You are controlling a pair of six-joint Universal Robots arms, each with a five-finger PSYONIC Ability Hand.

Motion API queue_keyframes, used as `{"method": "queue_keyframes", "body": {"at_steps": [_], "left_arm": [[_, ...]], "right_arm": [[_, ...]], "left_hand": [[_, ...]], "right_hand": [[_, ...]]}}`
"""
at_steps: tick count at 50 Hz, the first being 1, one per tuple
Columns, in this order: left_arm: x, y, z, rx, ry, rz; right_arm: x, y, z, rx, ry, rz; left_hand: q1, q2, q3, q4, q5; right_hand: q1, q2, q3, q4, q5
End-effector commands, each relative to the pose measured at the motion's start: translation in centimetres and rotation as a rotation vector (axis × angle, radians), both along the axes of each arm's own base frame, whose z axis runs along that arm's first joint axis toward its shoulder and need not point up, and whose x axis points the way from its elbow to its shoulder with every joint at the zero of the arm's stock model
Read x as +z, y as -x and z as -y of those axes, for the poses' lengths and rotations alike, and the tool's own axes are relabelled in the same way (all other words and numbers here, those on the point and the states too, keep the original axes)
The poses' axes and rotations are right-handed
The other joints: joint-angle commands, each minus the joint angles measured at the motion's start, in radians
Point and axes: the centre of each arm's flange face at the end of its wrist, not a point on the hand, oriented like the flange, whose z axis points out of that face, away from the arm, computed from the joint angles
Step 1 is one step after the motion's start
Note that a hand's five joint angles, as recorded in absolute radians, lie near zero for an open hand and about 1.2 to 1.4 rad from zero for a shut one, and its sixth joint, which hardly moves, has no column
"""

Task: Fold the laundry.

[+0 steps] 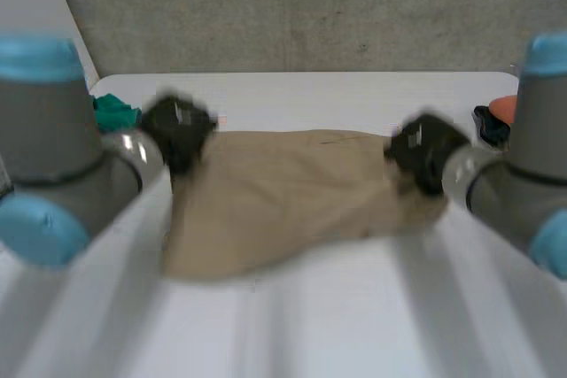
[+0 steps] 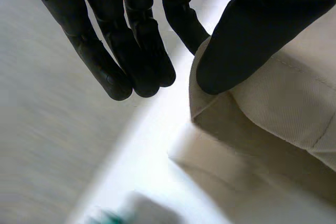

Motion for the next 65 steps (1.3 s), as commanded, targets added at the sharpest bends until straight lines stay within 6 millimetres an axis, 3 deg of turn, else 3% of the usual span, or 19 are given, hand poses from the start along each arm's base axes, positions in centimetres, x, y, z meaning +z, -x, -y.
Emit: {"method": "queue_keyframes", "body": {"at_steps": [1, 2, 5, 7, 10, 14, 21, 22, 26, 32, 36, 41, 45, 47, 52, 64, 65], "left_arm": [[12.7, 0.8, 5.6, 0.01, 0.492, -0.355], [14.8, 0.6, 5.9, 0.001, 0.568, -0.429], [16.4, 0.3, 6.1, -0.009, 0.617, -0.497], [16.5, 0.0, 6.3, -0.014, 0.607, -0.52], [15.2, 0.1, 6.3, -0.016, 0.557, -0.497], [12.0, -0.5, 6.6, 0.016, 0.448, -0.457], [3.0, -1.1, 5.5, 0.034, 0.183, -0.353], [0.8, -1.0, 4.7, 0.026, 0.114, -0.33], [-3.9, -1.1, 2.2, 0.005, -0.045, -0.268], [-7.6, -2.4, -1.5, 0.011, -0.234, -0.198], [-7.8, -3.4, -5.7, -0.015, -0.389, -0.13], [-5.9, -5.3, -12.2, -0.063, -0.583, -0.022], [-4.8, -6.2, -15.9, -0.113, -0.694, 0.062], [-4.6, -6.3, -16.7, -0.137, -0.714, 0.088], [-4.1, -5.8, -15.9, -0.176, -0.621, 0.099], [-5.1, -2.9, -9.7, -0.102, -0.502, 0.059], [-5.2, -2.7, -9.5, -0.103, -0.504, 0.057]], "right_arm": [[10.1, -1.7, 5.3, -0.115, 0.455, 0.417], [12.1, -1.5, 5.5, -0.13, 0.533, 0.487], [14.4, -1.8, 5.1, -0.106, 0.634, 0.574], [14.8, -2.1, 5.0, -0.082, 0.657, 0.59], [13.5, -2.8, 4.9, -0.035, 0.609, 0.556], [9.8, -3.4, 4.5, -0.01, 0.468, 0.472], [1.9, -2.7, 3.6, -0.03, 0.224, 0.334], [0.0, -2.3, 3.2, -0.039, 0.175, 0.298], [-3.8, -1.0, 2.2, -0.062, 0.075, 0.21], [-6.9, 0.7, -0.5, -0.049, -0.052, 0.083], [-6.6, 2.3, -3.7, 0.005, -0.159, -0.042], [-4.7, 5.8, -8.1, 0.079, -0.317, -0.223], [-3.8, 7.6, -9.7, 0.106, -0.414, -0.292], [-3.7, 8.1, -9.8, 0.117, -0.452, -0.309], [-3.7, 8.1, -10.0, 0.148, -0.503, -0.303], [-4.4, 6.9, -6.4, 0.028, -0.456, -0.104], [-4.5, 6.8, -6.2, 0.022, -0.453, -0.093]], "left_hand": [[0.248, 0.199, 0.206, 0.203, 0.213], [0.248, 0.199, 0.206, 0.203, 0.213], [0.248, 0.199, 0.206, 0.203, 0.213], [0.248, 0.199, 0.206, 0.203, 0.213], [0.248, 0.199, 0.206, 0.203, 0.213], [0.248, 0.199, 0.206, 0.203, 0.213], [0.248, 0.199, 0.206, 0.203, 0.213], [0.248, 0.199, 0.206, 0.203, 0.213], [0.248, 0.199, 0.206, 0.203, 0.213], [0.248, 0.199, 0.206, 0.203, 0.213], [0.248, 0.199, 0.206, 0.203, 0.213], [0.248, 0.199, 0.206, 0.203, 0.213], [0.248, 0.199, 0.206, 0.203, 0.213], [0.248, 0.199, 0.206, 0.203, 0.213], [0.248, 0.199, 0.206, 0.203, 0.213], [0.248, 0.199, 0.206, 0.203, 0.213], [0.17, 0.121, 0.128, 0.125, 0.134]], "right_hand": [[0.278, 0.223, 0.207, 0.204, 0.206], [0.278, 0.223, 0.207, 0.204, 0.206], [0.278, 0.223, 0.207, 0.204, 0.206], [0.278, 0.223, 0.207, 0.204, 0.206], [0.278, 0.223, 0.207, 0.204, 0.206], [0.278, 0.223, 0.207, 0.204, 0.206], [0.278, 0.223, 0.207, 0.204, 0.206], [0.278, 0.223, 0.207, 0.204, 0.206], [0.278, 0.223, 0.207, 0.204, 0.206], [0.278, 0.223, 0.207, 0.204, 0.206], [0.278, 0.223, 0.207, 0.204, 0.206], [0.278, 0.223, 0.207, 0.204, 0.206], [0.278, 0.223, 0.207, 0.204, 0.206], [0.278, 0.223, 0.207, 0.204, 0.206], [0.278, 0.223, 0.207, 0.204, 0.206], [0.278, 0.223, 0.207, 0.204, 0.206], [0.278, 0.223, 0.207, 0.204, 0.206]]}}
